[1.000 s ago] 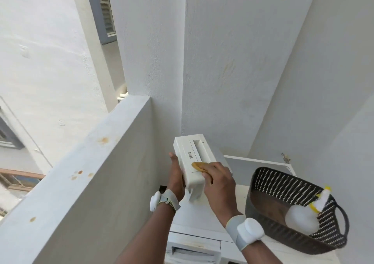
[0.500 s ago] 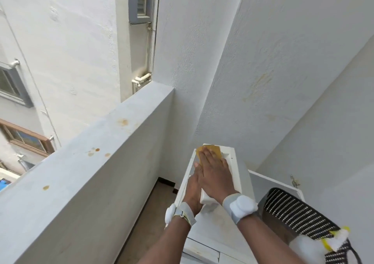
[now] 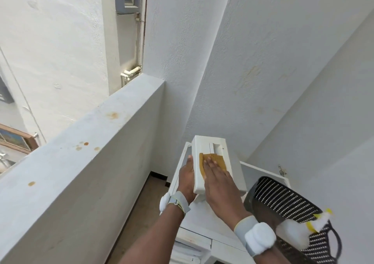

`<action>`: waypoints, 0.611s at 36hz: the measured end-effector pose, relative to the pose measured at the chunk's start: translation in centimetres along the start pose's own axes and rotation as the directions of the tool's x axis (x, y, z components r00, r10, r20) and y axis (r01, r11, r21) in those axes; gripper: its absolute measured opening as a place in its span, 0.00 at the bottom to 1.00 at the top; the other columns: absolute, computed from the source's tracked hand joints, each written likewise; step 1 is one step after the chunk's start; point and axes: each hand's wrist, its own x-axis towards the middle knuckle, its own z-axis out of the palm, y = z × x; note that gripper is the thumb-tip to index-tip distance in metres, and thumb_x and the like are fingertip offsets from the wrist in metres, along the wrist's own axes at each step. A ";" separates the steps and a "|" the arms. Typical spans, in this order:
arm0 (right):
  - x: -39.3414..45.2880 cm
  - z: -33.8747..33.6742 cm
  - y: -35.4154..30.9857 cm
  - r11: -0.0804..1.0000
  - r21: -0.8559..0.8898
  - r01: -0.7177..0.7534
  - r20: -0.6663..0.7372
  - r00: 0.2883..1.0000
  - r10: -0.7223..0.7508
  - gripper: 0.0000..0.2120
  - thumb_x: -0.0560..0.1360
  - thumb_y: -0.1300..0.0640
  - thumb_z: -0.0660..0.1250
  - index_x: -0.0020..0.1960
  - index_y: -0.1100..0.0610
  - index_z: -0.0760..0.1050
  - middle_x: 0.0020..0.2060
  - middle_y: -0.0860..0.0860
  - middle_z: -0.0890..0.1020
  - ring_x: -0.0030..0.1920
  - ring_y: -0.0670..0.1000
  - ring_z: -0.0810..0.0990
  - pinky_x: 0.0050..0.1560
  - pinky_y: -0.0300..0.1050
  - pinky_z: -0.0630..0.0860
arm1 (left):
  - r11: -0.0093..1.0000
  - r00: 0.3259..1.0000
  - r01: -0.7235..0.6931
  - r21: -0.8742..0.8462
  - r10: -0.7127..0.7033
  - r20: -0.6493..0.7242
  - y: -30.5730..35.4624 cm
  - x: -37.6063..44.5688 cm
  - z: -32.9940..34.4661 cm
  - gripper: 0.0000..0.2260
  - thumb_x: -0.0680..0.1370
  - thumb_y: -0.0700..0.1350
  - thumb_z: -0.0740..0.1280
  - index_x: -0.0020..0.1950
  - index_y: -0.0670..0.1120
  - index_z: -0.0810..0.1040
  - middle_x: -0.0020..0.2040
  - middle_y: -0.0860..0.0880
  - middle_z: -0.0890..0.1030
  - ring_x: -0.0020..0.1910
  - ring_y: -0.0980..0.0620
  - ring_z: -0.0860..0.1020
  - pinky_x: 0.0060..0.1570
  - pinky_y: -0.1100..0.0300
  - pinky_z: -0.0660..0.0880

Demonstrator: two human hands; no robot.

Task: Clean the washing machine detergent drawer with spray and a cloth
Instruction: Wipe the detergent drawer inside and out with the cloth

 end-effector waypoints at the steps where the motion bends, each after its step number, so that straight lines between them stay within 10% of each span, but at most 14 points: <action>1: -1.2 0.0 0.0 1.000 -0.004 0.006 -0.011 1.000 -0.006 0.29 0.87 0.55 0.54 0.84 0.54 0.46 0.84 0.49 0.49 0.83 0.50 0.48 0.80 0.46 0.43 | 1.000 1.000 -0.007 0.025 0.008 -0.017 0.1 -0.3 0.1 0.27 0.85 0.63 0.60 0.60 0.40 0.85 0.57 0.33 0.85 0.56 0.34 0.85 0.63 0.36 0.79; 11: -2.9 0.5 -0.2 0.999 0.049 -0.022 -0.026 0.999 0.023 0.28 0.87 0.53 0.52 0.85 0.52 0.46 0.84 0.46 0.47 0.83 0.48 0.46 0.81 0.47 0.44 | 0.913 0.999 -0.034 0.407 0.026 0.024 5.8 -1.3 2.5 0.33 0.81 0.73 0.56 0.60 0.46 0.83 0.50 0.47 0.87 0.45 0.48 0.84 0.44 0.55 0.79; 16: -2.6 1.0 -0.7 0.992 0.100 -0.074 -0.055 0.995 0.079 0.28 0.85 0.50 0.46 0.84 0.53 0.52 0.83 0.48 0.54 0.83 0.49 0.50 0.82 0.49 0.49 | 0.770 0.978 -0.101 0.630 0.192 -0.079 2.5 3.9 1.9 0.51 0.68 0.83 0.48 0.64 0.42 0.80 0.59 0.42 0.85 0.58 0.41 0.83 0.64 0.42 0.78; 22: 1.5 0.0 -1.0 0.986 0.108 -0.130 -0.068 0.988 0.138 0.28 0.84 0.53 0.54 0.82 0.58 0.55 0.82 0.55 0.58 0.81 0.55 0.57 0.78 0.51 0.58 | 0.773 0.958 -0.167 0.612 0.274 -0.084 2.9 1.5 2.5 0.44 0.72 0.80 0.50 0.61 0.44 0.81 0.58 0.44 0.85 0.58 0.42 0.83 0.64 0.42 0.76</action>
